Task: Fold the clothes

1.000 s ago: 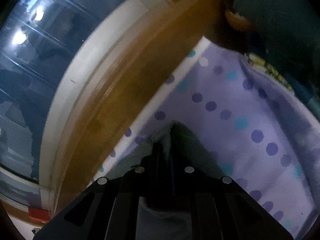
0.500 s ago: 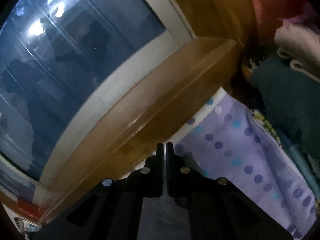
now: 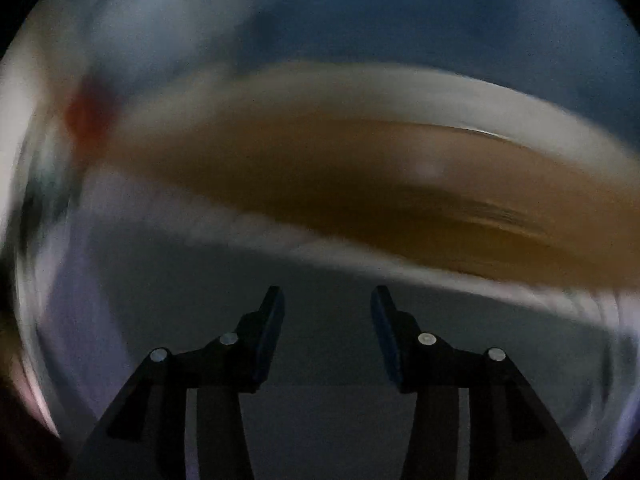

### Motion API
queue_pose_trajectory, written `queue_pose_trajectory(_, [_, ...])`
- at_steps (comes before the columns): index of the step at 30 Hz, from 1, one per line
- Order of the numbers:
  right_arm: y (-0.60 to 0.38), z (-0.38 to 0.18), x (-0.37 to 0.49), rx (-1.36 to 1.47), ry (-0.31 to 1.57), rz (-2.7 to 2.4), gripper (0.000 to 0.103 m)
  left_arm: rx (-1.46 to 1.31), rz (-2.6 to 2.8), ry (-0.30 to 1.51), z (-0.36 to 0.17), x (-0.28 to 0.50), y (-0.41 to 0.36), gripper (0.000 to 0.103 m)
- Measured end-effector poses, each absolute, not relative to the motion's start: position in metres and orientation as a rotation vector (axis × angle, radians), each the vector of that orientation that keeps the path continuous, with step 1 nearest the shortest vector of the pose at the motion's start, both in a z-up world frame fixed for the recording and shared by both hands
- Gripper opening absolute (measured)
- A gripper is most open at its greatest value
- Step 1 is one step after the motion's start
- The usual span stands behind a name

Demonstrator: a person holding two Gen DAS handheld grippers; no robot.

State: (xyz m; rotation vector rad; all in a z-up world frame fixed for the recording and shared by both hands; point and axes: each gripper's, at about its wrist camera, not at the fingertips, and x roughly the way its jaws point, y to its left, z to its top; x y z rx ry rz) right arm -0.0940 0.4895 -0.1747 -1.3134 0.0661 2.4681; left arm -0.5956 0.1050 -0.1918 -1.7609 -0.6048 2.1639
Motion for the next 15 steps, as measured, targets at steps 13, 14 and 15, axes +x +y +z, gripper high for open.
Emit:
queue_pose_trajectory(13, [0.376, -0.213, -0.112, -1.396, -0.350, 2.535, 0.000, -1.891, 2.028, -0.727, -0.197, -0.590, 0.035, 0.007])
queue_pose_trajectory(14, [0.368, -0.205, -0.111, -1.410, -0.337, 2.538, 0.000, -1.904, 2.018, -0.735, -0.201, -0.592, 0.030, 0.007])
queue_pose_trajectory(15, [0.360, -0.197, -0.109, -1.425, -0.323, 2.542, 0.000, -1.915, 2.000, -0.756, -0.205, -0.594, 0.026, 0.007])
